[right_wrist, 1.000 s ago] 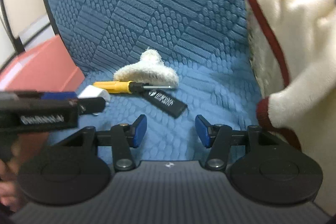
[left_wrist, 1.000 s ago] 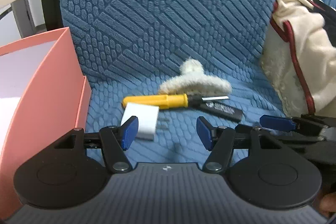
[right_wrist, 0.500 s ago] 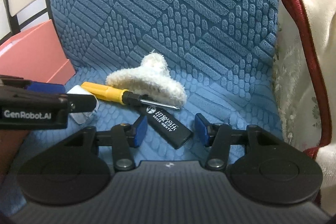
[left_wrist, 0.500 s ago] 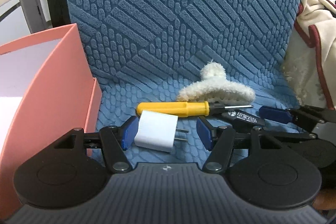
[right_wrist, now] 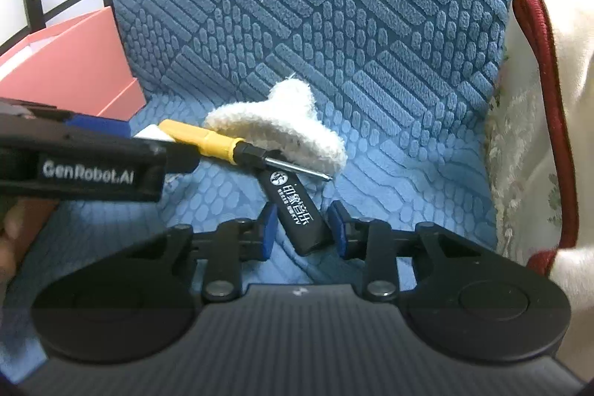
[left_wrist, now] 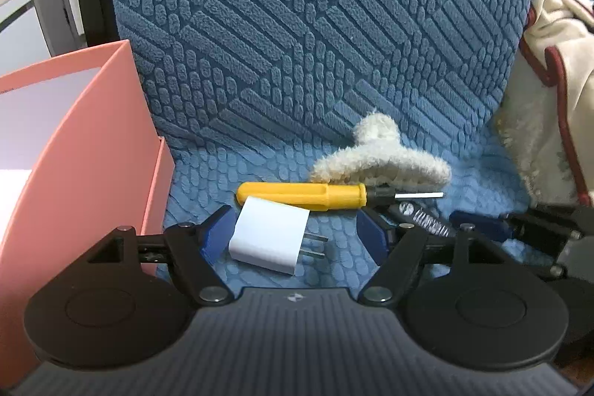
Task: Organize rigid objects
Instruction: 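Move the left gripper onto the small white plug while the right gripper reaches the black USB stick, then close the left gripper on the white plug while the right gripper grasps the black USB stick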
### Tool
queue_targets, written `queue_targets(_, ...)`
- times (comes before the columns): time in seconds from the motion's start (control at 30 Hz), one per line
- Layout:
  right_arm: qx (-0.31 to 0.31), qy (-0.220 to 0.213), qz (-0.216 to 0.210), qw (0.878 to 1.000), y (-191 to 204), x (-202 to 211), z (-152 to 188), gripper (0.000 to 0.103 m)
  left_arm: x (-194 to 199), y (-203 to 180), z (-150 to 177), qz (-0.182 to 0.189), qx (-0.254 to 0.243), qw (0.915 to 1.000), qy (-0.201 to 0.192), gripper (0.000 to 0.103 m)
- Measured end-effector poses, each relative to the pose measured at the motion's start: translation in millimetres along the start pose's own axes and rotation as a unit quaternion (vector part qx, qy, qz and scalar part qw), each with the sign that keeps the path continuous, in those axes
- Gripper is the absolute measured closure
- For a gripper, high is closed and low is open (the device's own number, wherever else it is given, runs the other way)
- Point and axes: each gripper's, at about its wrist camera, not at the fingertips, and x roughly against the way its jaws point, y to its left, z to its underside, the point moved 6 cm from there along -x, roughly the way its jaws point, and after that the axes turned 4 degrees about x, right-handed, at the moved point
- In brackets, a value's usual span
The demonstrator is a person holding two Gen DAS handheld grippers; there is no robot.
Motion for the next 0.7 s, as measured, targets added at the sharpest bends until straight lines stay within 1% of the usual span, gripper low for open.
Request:
queue_targets(0.17, 0.004, 0.014, 0.008, 1.000, 7.2, 12.5, 7.7, 0.072, 1.2, 5.3, -4.1, 0.019, 0.020, 0.9996, 0.002, 0.027)
queue_targets(0.27, 0.010, 0.021, 0.014, 1.000, 13.4, 20.2, 12.2, 0.074, -0.1, 7.9, -4.5, 0.018, 0.018, 0.9997, 0.007, 0.028)
queue_targets(0.37, 0.011, 0.029, 0.012, 0.999, 17.1, 26.7, 17.3, 0.076, -5.5, 9.6, -1.5, 0.003, 0.001, 0.9999, 0.017, 0.028)
queue_targets(0.5, 0.009, 0.036, 0.009, 0.999, 20.0, 33.2, 21.4, 0.076, -12.7, 11.8, 3.3, -0.007, -0.011, 0.9994, 0.031, 0.035)
queue_targets(0.67, -0.008, 0.039, 0.005, 0.999, 22.4, 38.0, 23.7, 0.077, -17.2, 18.7, 3.4, -0.006, 0.004, 0.9994, 0.033, 0.038)
queue_targets(0.7, -0.006, 0.040, 0.006, 0.999, 22.6, 38.0, 23.8, 0.077, -16.2, 18.7, 3.2, -0.010, 0.004, 0.9995, 0.029, 0.046)
